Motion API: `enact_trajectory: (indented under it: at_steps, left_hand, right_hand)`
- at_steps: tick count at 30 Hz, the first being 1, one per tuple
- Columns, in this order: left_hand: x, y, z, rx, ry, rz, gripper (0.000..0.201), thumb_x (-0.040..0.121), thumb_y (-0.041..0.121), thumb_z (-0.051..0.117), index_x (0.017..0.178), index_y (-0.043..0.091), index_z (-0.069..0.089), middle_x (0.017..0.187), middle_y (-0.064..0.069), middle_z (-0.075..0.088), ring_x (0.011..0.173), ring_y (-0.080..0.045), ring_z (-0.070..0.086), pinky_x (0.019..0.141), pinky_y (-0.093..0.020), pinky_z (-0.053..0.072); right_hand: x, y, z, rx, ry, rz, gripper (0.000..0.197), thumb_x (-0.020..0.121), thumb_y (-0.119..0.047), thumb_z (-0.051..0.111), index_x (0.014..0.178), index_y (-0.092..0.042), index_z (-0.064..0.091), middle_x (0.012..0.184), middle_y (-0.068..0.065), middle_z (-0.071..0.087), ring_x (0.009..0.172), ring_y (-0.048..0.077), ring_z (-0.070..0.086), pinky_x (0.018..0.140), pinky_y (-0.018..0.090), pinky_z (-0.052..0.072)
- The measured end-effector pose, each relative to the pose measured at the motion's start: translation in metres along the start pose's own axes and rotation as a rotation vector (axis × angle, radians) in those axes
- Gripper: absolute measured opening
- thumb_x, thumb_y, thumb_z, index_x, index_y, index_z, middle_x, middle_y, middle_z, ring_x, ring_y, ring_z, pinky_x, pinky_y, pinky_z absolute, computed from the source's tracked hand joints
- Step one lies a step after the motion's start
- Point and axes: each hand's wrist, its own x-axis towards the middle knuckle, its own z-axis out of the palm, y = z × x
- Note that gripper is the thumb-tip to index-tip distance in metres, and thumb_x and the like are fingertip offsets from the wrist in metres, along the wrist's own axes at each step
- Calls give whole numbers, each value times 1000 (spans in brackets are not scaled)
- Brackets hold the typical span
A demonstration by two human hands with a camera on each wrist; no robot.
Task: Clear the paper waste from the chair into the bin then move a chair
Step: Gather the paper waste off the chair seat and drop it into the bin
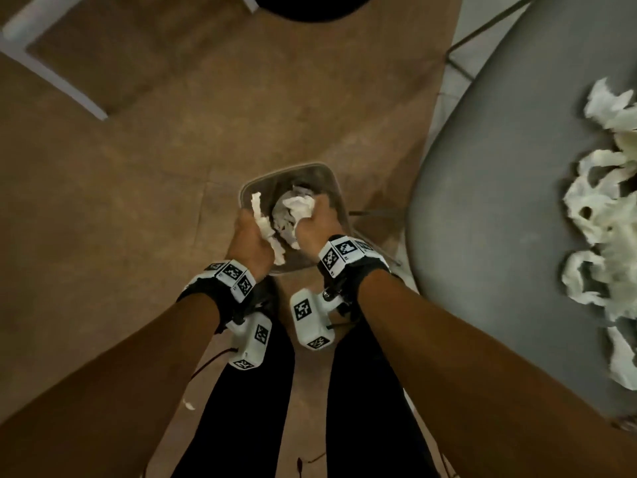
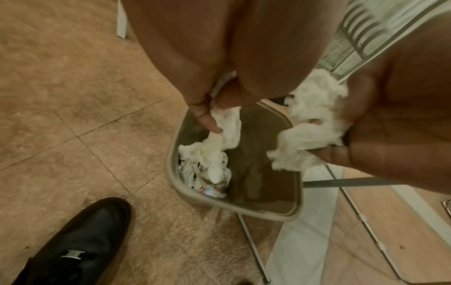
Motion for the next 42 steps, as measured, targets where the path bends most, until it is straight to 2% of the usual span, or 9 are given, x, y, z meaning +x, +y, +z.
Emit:
enact_trajectory:
  at_steps: [3, 6, 13, 20, 24, 27, 32, 36, 42]
  left_hand:
    - [14, -20, 9, -52, -79, 6, 64, 92, 3, 51, 150, 8, 23, 135, -14, 51, 126, -31, 51, 101, -33, 42]
    - [16, -22, 5, 81, -38, -18, 59, 95, 6, 50, 151, 9, 31, 145, -15, 49, 130, -31, 50, 103, -34, 41]
    - [-12, 38, -34, 46, -28, 79, 27, 88, 1, 54, 110, 9, 67, 101, -11, 72, 95, -29, 69, 87, -40, 56]
    - [-61, 178, -28, 155, -56, 367, 25, 86, 11, 48, 101, 21, 66, 88, 0, 73, 88, -26, 69, 86, -41, 56]
    - [-101, 262, 41, 244, -153, 655, 21, 85, 21, 51, 102, 24, 62, 92, -2, 68, 85, -27, 65, 80, -42, 55]
    - [-127, 299, 108, 405, -261, 834, 33, 83, 26, 59, 115, 23, 59, 113, -1, 55, 107, -24, 53, 96, -40, 47]
    - [-146, 319, 183, 781, -281, 941, 70, 81, 20, 65, 144, 33, 38, 157, -6, 21, 139, -31, 21, 110, -49, 28]
    - [-140, 322, 185, 652, -263, 959, 40, 84, -1, 55, 120, 16, 61, 130, -9, 53, 121, -31, 41, 99, -39, 38]
    - [-130, 321, 156, 429, -190, 834, 39, 82, -13, 45, 111, 11, 53, 112, -8, 47, 104, -28, 50, 92, -38, 46]
  right_hand:
    - [30, 20, 23, -63, -60, -12, 78, 98, -22, 49, 160, -29, 2, 164, 13, 20, 146, 37, 31, 119, 45, 31]
    - [37, 31, 32, -48, -114, 27, 85, 95, -19, 51, 158, -39, -2, 158, 8, 35, 130, 35, 53, 97, 37, 48]
    - [5, 18, 3, -17, -121, -55, 42, 82, -31, 48, 122, -26, 59, 123, 12, 67, 106, 35, 68, 94, 50, 56]
    - [-95, 1, -139, 112, 78, -295, 18, 93, -17, 53, 99, -15, 69, 101, 14, 74, 96, 35, 70, 89, 52, 56]
    - [-132, 58, -248, 211, 312, -266, 19, 89, -19, 48, 84, -33, 60, 86, 3, 74, 87, 30, 73, 87, 51, 58]
    - [-155, 109, -312, 250, 482, -218, 24, 88, -15, 44, 87, -32, 61, 80, -4, 72, 77, 20, 70, 83, 44, 58]
    - [-181, 162, -370, 149, 592, -195, 22, 92, -20, 46, 103, -25, 64, 92, -6, 73, 83, 20, 69, 77, 38, 57]
    - [-183, 184, -404, -26, 821, -160, 25, 94, -20, 51, 113, -20, 66, 114, -1, 66, 97, 19, 63, 84, 28, 48]
    - [-151, 196, -440, -43, 849, -26, 52, 95, -30, 58, 143, -15, 43, 151, 6, 41, 136, 30, 43, 112, 41, 38]
